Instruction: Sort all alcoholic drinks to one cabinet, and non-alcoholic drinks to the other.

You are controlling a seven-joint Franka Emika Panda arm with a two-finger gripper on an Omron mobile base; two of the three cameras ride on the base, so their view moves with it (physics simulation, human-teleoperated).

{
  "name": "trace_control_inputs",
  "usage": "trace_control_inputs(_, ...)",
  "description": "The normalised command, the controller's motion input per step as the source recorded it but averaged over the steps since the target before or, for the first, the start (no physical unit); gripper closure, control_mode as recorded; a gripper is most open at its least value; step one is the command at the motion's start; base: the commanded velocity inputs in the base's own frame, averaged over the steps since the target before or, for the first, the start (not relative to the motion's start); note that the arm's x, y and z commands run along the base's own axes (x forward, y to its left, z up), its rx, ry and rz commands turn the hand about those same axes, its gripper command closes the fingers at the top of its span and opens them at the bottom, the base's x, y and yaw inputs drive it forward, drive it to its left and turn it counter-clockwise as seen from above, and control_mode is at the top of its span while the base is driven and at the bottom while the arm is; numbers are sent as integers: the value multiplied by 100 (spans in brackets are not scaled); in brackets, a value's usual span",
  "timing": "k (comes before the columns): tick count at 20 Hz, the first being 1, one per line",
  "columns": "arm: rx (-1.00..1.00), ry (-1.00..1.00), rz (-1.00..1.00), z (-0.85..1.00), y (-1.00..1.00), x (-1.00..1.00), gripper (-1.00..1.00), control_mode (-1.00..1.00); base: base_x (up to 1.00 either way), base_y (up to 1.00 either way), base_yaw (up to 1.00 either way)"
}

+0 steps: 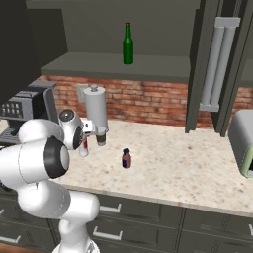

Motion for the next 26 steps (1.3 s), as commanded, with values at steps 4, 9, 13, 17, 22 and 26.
trace_control_inputs(4,0,-11,0,34,0,-10,100,-100,0,0,0)
trace_control_inputs(9,-1,-5,0,56,0,0,100,-100,0,0,0)
trace_control_inputs(13,-6,0,0,69,0,0,100,-100,0,0,0)
trace_control_inputs(17,-8,0,0,66,-2,0,100,-100,0,0,0)
trace_control_inputs(22,-7,0,0,59,-13,0,100,-100,0,0,0)
trace_control_inputs(26,-5,-2,0,48,-20,0,100,-100,0,0,0)
